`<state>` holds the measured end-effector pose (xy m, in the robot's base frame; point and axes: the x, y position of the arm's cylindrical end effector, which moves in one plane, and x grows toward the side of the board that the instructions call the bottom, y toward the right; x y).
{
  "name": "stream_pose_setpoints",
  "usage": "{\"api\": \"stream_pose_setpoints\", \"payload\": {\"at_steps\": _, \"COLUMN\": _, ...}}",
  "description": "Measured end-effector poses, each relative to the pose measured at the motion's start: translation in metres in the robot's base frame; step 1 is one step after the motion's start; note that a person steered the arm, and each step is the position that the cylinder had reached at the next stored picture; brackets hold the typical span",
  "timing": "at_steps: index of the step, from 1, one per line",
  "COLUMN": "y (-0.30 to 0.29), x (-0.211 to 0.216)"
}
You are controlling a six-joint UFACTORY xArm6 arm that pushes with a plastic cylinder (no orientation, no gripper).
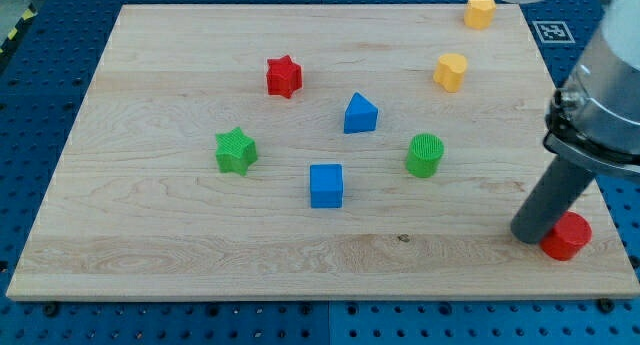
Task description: Move your arm to the blue cube
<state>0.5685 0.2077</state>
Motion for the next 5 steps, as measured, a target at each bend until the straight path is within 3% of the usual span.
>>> {"api": "stream_pose_setpoints", "payload": {"at_steps": 1, "y": 0.001, "x": 0.007}}
{"api": "stream_pose_setpoints", "payload": {"at_steps": 2, "y": -0.056, "x": 0.016}}
{"api": "stream_pose_setpoints", "payload": {"at_steps": 3, "y": -0.161, "x": 0.015}}
{"api": "stream_pose_setpoints", "payload": {"at_steps": 4, "y": -0.267, "x": -0.006}}
{"api": "stream_pose_setpoints", "payload": {"at_steps": 5, "y": -0.268, "x": -0.062}}
